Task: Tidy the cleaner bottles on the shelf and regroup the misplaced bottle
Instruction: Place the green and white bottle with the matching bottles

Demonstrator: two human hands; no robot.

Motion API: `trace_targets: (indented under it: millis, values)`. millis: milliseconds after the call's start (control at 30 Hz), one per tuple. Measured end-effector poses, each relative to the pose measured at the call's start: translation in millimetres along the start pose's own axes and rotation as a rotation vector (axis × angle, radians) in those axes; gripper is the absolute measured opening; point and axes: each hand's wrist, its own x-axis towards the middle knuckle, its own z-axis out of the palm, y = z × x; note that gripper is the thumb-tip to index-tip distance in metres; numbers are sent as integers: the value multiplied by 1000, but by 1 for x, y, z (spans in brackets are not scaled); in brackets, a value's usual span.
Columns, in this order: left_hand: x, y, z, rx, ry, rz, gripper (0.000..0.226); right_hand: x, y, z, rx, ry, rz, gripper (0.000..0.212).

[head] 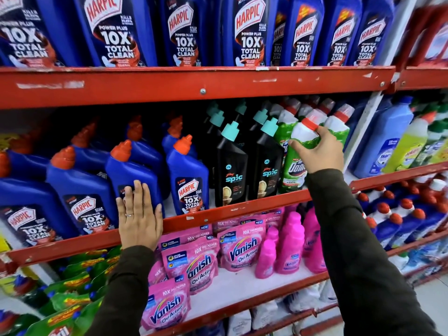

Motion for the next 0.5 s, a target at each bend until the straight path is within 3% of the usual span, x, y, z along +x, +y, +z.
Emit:
trace_targets:
  millis: [133, 333, 500]
  values:
    - [0, 0, 0, -2, 5, 3, 72, 8, 1, 6, -63, -80, 22, 76]
    - [1, 0, 0, 1, -2, 3, 73, 12, 13, 6, 45, -187, 39, 86]
    - [4, 3, -7, 15, -13, -8, 74, 4, 24, 9, 67, -180, 9, 83]
